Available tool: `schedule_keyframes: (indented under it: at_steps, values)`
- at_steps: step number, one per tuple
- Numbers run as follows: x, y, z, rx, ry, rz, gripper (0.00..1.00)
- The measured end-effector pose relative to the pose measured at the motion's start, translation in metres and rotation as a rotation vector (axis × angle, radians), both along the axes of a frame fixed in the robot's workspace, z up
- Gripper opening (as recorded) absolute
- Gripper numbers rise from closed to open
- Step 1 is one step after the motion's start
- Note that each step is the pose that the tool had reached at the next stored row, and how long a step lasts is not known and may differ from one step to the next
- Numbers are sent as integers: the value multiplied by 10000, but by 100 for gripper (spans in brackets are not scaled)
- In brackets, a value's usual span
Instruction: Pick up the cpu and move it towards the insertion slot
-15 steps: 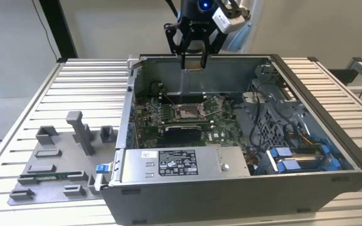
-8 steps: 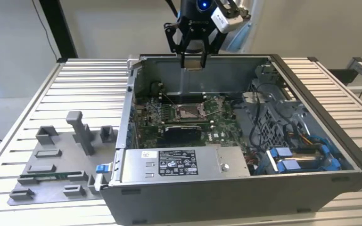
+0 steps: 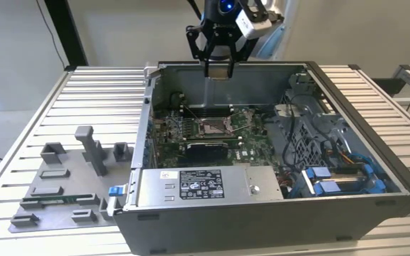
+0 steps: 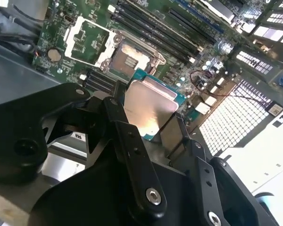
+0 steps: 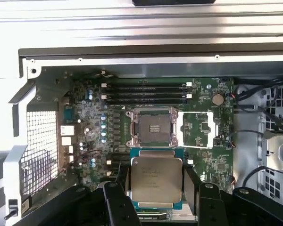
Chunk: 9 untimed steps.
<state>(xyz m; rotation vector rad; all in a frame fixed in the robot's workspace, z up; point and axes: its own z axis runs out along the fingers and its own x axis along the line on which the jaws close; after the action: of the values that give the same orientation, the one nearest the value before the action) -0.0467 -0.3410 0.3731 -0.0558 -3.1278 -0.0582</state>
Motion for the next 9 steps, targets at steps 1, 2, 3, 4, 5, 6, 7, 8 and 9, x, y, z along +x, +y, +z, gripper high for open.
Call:
schedule_keyframes:
  at_steps: [1, 2, 3, 4, 5, 6, 7, 8, 9]
  values:
    - [1, 12, -1, 0, 0, -16, 0]
    - [4, 24, -1, 1, 0, -27, 0]
    - [10, 35, -2, 1, 0, -31, 0]
    - [17, 41, -2, 0, 0, -35, 0]
    - [26, 44, -1, 0, 0, -46, 0]
    - [32, 44, -1, -1, 1, -54, 0]
    - [35, 44, -1, 0, 0, -57, 0]
    - [35, 44, -1, 1, 0, -58, 0]
    - [38, 44, -2, 1, 0, -58, 0]
